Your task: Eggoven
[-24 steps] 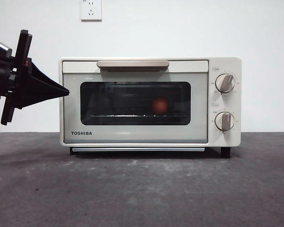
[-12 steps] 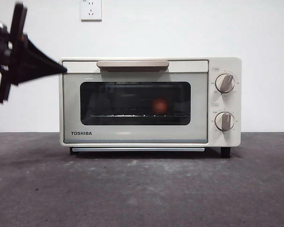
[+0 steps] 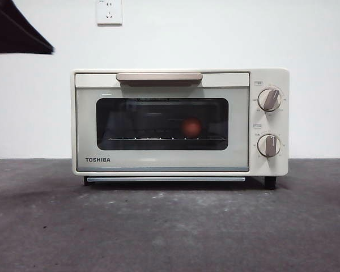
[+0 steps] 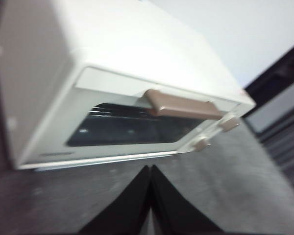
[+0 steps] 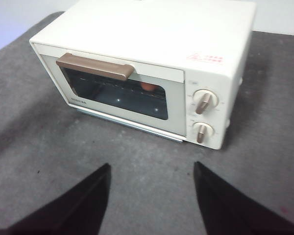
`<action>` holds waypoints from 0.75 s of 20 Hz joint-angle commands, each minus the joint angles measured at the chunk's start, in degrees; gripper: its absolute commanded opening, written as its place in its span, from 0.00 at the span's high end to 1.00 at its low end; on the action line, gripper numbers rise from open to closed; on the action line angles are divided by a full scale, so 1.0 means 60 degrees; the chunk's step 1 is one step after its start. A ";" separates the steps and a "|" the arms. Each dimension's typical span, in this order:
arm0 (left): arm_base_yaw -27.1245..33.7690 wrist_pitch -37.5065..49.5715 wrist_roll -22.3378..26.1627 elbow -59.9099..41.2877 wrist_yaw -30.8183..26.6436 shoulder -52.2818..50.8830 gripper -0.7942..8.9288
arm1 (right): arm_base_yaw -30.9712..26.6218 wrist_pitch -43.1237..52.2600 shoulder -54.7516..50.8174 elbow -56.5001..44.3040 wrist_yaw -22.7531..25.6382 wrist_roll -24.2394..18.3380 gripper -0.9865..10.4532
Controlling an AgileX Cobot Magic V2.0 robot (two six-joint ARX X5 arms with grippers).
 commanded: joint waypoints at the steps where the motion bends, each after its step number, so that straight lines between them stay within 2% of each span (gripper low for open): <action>1: -0.0120 -0.1162 0.1045 0.0350 -0.0856 -0.0852 0.91 | 0.0084 0.1268 -0.0211 -0.0892 -0.0204 -0.0178 0.77; 6: -0.0230 -0.2659 0.1581 0.0455 -0.1927 -0.2288 0.91 | 0.0084 0.3665 -0.0444 -0.2623 -0.0761 -0.0419 0.91; 11: -0.0226 -0.3679 0.1971 0.0455 -0.2659 -0.3391 0.91 | 0.0084 0.5238 -0.0499 -0.3683 -0.0882 -0.0780 0.91; 15: -0.0226 -0.3861 0.2033 0.0455 -0.2659 -0.3832 0.91 | 0.0084 0.5377 -0.0474 -0.3763 -0.0798 -0.1184 0.91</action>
